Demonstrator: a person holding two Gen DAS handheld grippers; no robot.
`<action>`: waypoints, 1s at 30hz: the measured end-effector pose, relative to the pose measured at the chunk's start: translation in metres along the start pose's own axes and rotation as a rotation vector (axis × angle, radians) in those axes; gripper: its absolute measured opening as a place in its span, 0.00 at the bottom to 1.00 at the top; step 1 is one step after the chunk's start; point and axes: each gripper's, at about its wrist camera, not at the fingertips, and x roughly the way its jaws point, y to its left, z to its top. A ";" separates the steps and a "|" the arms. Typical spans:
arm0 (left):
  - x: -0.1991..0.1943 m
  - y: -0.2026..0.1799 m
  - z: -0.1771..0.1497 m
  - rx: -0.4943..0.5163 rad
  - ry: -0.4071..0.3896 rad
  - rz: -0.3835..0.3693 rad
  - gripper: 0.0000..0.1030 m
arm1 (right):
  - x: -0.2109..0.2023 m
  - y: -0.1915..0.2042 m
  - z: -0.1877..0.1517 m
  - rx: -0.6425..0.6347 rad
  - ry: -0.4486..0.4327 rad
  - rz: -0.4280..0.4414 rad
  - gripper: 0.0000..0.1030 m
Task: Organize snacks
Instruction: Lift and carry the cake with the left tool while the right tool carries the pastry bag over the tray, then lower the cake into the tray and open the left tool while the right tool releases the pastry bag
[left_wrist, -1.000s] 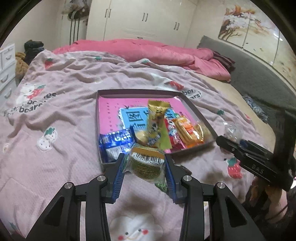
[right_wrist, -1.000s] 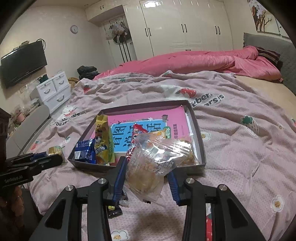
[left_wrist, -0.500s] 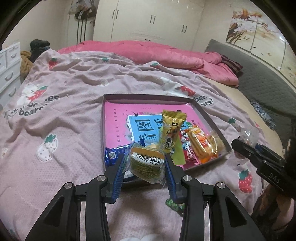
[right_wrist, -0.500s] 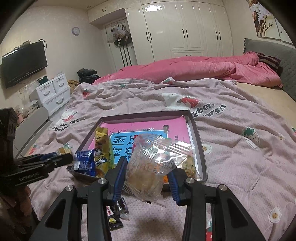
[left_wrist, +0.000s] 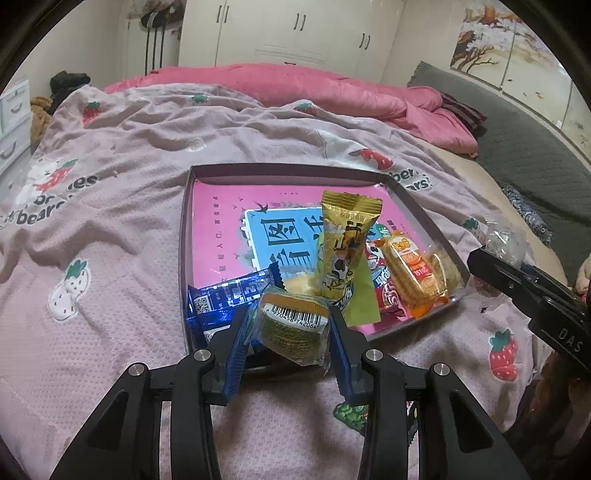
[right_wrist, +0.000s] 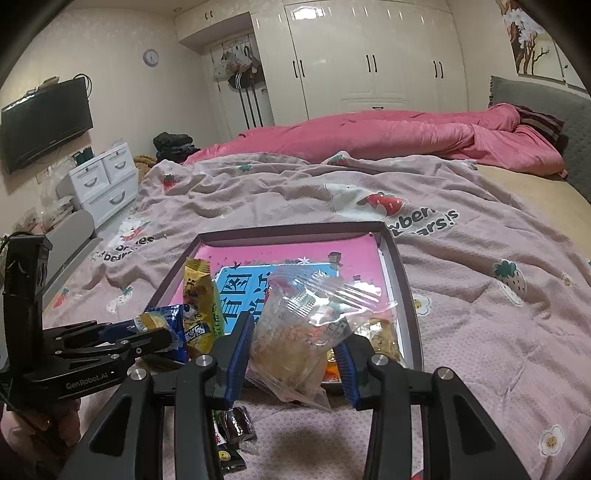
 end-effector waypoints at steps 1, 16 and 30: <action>0.001 -0.001 0.001 0.001 -0.001 0.001 0.41 | 0.002 0.000 0.001 0.002 0.005 -0.005 0.41; 0.016 -0.005 0.007 0.001 0.020 -0.022 0.41 | 0.027 0.011 0.005 -0.018 0.044 -0.008 0.41; 0.021 -0.004 0.006 0.017 0.026 -0.040 0.41 | 0.058 0.020 0.009 -0.014 0.106 0.006 0.41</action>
